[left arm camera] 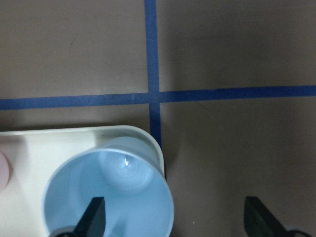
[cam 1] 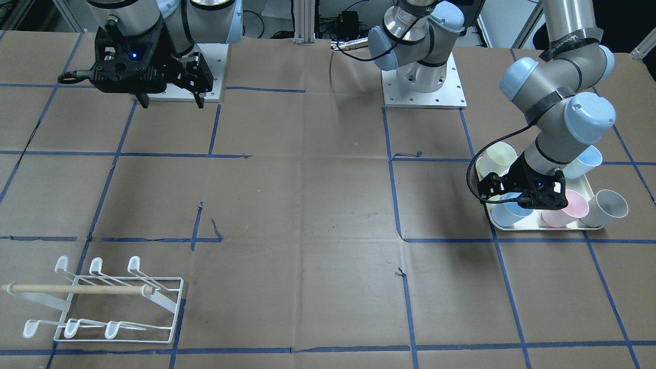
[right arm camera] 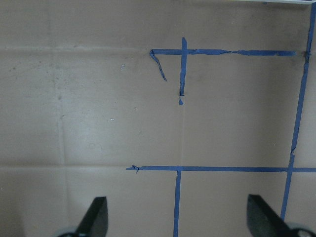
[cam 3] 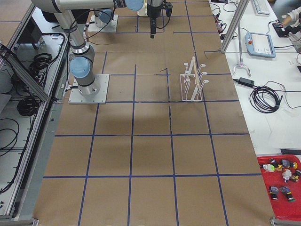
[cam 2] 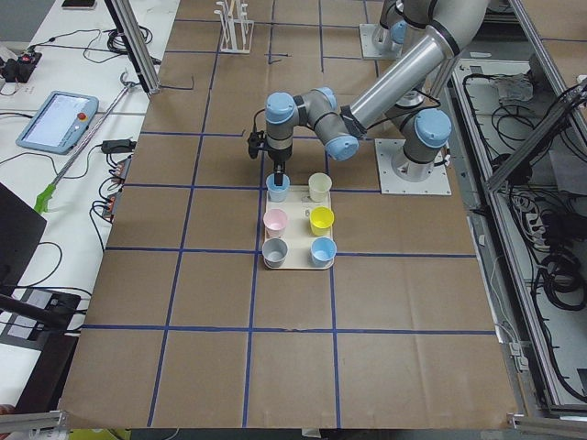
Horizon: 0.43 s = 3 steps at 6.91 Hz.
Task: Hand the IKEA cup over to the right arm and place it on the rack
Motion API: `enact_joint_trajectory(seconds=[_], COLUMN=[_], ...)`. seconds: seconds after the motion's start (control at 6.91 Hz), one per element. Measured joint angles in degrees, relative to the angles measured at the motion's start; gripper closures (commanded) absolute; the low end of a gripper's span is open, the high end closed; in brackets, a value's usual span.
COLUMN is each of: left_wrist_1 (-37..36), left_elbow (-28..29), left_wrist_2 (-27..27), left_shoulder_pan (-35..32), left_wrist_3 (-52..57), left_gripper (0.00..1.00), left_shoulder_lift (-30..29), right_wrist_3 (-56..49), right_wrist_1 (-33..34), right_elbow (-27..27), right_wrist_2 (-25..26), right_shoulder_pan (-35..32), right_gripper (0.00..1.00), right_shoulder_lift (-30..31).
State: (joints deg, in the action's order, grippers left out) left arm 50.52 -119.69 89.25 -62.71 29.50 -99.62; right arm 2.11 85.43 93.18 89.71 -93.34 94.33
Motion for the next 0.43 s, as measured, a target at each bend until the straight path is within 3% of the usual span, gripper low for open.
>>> enact_joint_trajectory(seconds=[0.14, 0.29, 0.43], left_wrist_1=[0.06, 0.13, 0.26], left_elbow=[-0.02, -0.02, -0.01], left_wrist_2=[0.08, 0.23, 0.47], left_shoulder_pan=[0.06, 0.13, 0.20], left_wrist_3=[0.09, 0.25, 0.33], left_gripper=[0.61, 0.87, 1.00], left_shoulder_lift=[0.02, 0.11, 0.26], right_wrist_3=[0.00, 0.00, 0.00], right_wrist_1=[0.00, 0.02, 0.08], right_elbow=[0.10, 0.13, 0.15], right_wrist_2=[-0.04, -0.05, -0.06], right_shoulder_pan=[0.00, 0.00, 0.00], right_gripper=[0.00, 0.00, 0.00], right_shoulder_lift=[-0.01, -0.10, -0.22])
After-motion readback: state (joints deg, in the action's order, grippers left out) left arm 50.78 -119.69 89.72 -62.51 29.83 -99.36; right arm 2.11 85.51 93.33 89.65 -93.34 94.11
